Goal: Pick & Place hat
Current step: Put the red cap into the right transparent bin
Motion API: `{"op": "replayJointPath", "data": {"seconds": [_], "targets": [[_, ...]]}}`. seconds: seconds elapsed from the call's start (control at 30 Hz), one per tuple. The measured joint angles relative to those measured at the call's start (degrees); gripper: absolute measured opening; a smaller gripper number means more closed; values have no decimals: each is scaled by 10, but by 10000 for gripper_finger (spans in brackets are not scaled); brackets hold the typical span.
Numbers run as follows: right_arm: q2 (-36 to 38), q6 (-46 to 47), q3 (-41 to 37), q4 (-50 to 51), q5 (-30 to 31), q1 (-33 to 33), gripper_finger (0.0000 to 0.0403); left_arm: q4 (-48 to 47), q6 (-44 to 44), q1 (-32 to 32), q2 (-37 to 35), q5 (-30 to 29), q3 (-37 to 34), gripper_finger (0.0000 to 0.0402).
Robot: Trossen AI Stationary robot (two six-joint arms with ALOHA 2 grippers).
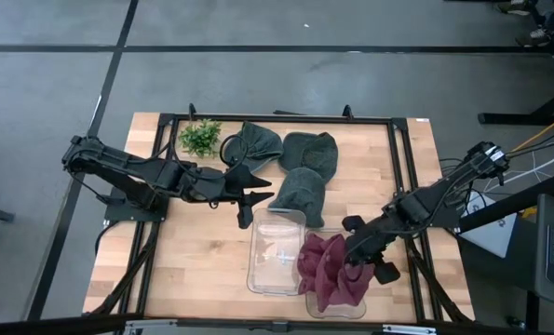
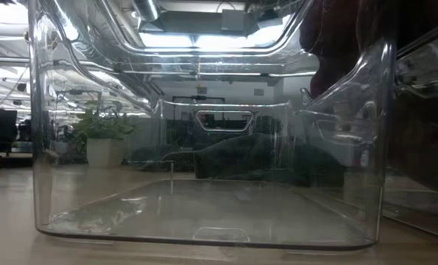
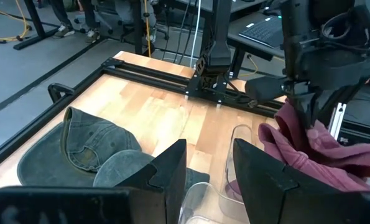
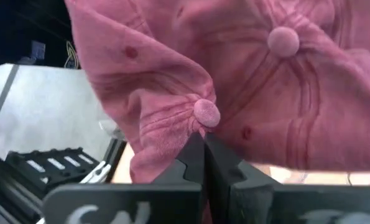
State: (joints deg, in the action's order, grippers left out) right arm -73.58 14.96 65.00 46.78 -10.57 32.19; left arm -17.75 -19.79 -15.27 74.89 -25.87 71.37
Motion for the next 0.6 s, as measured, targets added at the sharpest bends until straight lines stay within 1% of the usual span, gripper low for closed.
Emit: {"op": "replayJointPath", "data": {"seconds": [0.27,0.53,0.6], "targets": [[6,12,-3,-39,-1,0,6,0,0,0,0,0,0,127],[6,42,-3,-48,-7,0,54,0,0,0,0,0,0,127],[6,43,-3,-51,-16,0,67,0,0,0,0,0,0,127]]}}
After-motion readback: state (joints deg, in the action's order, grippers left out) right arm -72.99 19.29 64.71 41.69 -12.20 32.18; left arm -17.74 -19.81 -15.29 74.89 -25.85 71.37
